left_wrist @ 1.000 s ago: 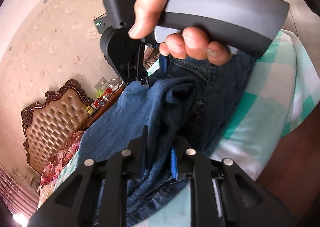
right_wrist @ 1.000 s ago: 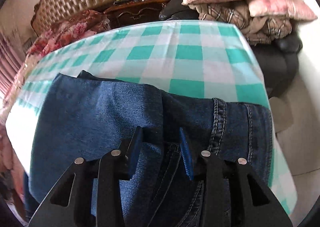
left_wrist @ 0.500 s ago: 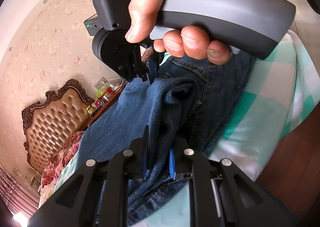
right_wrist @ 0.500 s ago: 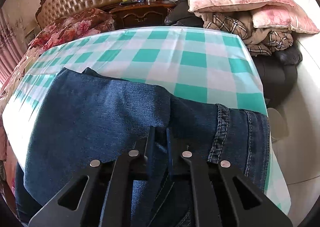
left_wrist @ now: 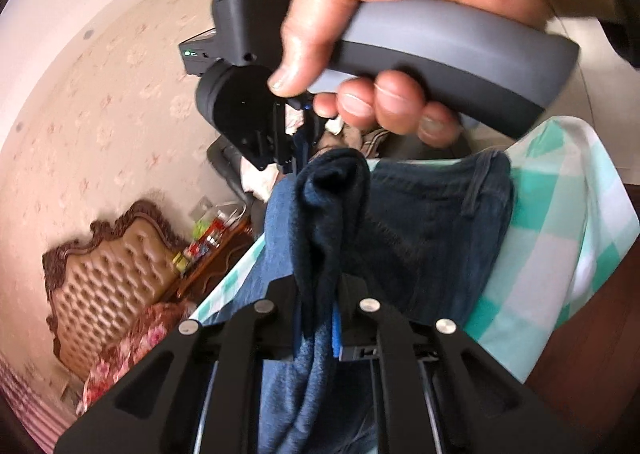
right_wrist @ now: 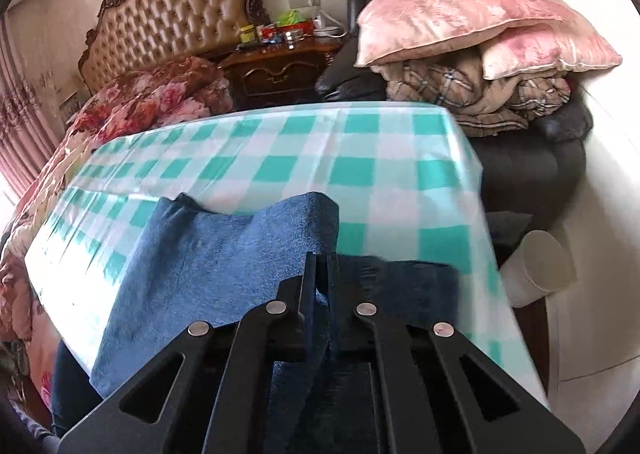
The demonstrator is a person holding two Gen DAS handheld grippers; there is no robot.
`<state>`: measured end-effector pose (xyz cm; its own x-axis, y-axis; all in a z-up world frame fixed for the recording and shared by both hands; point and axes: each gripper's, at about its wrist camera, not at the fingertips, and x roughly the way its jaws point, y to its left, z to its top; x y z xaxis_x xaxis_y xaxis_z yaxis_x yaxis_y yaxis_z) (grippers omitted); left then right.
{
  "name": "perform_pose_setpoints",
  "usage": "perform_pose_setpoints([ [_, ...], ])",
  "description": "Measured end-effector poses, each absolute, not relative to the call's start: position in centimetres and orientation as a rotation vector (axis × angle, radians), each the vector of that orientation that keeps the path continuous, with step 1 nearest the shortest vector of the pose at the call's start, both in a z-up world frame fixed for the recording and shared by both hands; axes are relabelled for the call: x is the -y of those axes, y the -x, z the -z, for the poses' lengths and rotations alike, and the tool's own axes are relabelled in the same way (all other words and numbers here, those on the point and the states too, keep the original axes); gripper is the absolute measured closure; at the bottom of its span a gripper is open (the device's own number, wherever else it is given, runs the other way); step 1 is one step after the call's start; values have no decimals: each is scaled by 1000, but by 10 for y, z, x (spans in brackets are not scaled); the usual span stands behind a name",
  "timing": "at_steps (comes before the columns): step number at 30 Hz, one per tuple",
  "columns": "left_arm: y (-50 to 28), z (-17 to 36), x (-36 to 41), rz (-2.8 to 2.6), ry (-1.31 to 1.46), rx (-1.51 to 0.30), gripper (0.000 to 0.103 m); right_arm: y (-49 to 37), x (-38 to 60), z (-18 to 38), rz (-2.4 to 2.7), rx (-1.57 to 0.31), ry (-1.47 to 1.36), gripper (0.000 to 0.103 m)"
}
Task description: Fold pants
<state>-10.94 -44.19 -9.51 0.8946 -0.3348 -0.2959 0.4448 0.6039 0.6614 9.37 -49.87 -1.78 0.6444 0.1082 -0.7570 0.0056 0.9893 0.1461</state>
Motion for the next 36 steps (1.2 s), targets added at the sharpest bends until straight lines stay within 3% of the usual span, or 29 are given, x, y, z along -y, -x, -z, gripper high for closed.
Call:
perform_pose_setpoints([
  [11, 100, 108, 469, 474, -847, -172, 93, -89, 547, 41, -38, -951, -203, 102],
  [12, 99, 107, 466, 474, -846, -171, 93, -91, 550, 44, -70, -967, -254, 92],
  [14, 96, 101, 460, 474, -826, -176, 93, -97, 556, 51, -147, -1017, -381, 83],
  [15, 93, 98, 459, 472, -815, -178, 93, -98, 558, 53, -172, -1028, -423, 71],
  [16, 95, 97, 459, 469, -804, -177, 93, -101, 561, 56, -203, -1047, -488, 45],
  [18, 93, 92, 458, 464, -792, -176, 93, -108, 560, 58, -261, -1062, -551, 25],
  [23, 96, 94, 455, 464, -791, -166, 93, -142, 548, 63, -223, -1101, -511, 26],
  [24, 96, 95, 455, 465, -797, -163, 93, -150, 544, 65, -208, -1112, -483, 33],
  [25, 94, 96, 455, 464, -802, -161, 93, -158, 538, 67, -213, -1120, -454, 53],
  [27, 96, 100, 457, 457, -813, -156, 93, -169, 527, 70, -214, -1132, -410, 80],
  [28, 94, 99, 457, 448, -817, -152, 93, -171, 522, 67, -213, -1126, -389, 86],
  [36, 114, 78, 478, 435, -877, 0, 93, -139, 539, -3, -254, -955, -338, 87],
])
